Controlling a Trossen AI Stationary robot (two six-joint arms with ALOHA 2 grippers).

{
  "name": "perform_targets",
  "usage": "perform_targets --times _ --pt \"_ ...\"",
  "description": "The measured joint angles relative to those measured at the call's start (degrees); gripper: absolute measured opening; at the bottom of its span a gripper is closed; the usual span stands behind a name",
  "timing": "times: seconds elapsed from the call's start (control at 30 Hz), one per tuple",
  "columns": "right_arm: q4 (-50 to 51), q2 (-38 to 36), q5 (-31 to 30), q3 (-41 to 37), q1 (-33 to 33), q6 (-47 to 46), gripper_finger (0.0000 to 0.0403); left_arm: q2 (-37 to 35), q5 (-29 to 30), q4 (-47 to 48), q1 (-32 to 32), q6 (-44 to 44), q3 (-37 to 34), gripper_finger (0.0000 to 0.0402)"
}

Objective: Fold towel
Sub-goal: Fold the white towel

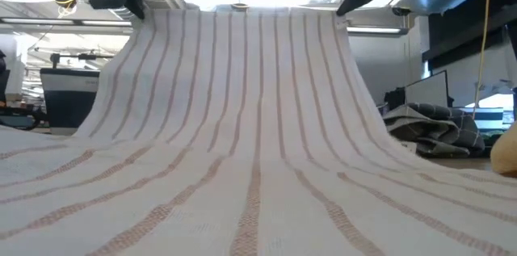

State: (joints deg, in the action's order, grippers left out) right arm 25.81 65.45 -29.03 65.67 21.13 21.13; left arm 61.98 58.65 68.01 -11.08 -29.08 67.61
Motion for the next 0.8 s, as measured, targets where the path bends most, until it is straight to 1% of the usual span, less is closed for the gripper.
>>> perform_targets --times 0.17,0.27,0.33,0.4,0.57,0.63,0.67,0.8 --pt "-2.15 -0.07 2.43 0.77 2.32 1.27 0.0014 -0.12 1.92 -10.72 -4.92 -10.69 0.0 0.0001" --pt "-1.29 -0.17 2.75 2.8 1.95 1.25 0.0014 -0.6 2.07 -16.22 -6.3 -13.42 0.0 0.0001" --pt "0.82 -0.75 3.17 4.2 0.45 0.74 0.0014 -1.36 2.16 -17.08 -5.85 -12.87 0.0 0.0001" --pt "3.33 -1.01 3.92 6.27 -1.61 -0.97 0.0014 -2.48 2.14 -17.07 -4.51 -10.51 0.0 0.0001" --pt "13.94 -1.48 4.24 10.83 -7.47 -8.02 0.0014 -6.4 1.12 -13.64 1.36 -1.16 0.0 0.0001" --pt "17.17 -1.7 4.21 11.29 -9.94 -11.13 0.0014 -8.12 -2.5 -12.43 3.85 4.32 0.0 0.0001" --pt "18.62 -1.85 4.23 11.3 -11.08 -12.93 0.0014 -9.01 -5.49 -11.94 4.87 7.58 0.0 0.0001" --pt "24.67 -1.95 4.24 11.32 -16.04 -19.47 0.0014 -11.69 -21.0 -8.65 7.47 19.67 0.0 0.0001"
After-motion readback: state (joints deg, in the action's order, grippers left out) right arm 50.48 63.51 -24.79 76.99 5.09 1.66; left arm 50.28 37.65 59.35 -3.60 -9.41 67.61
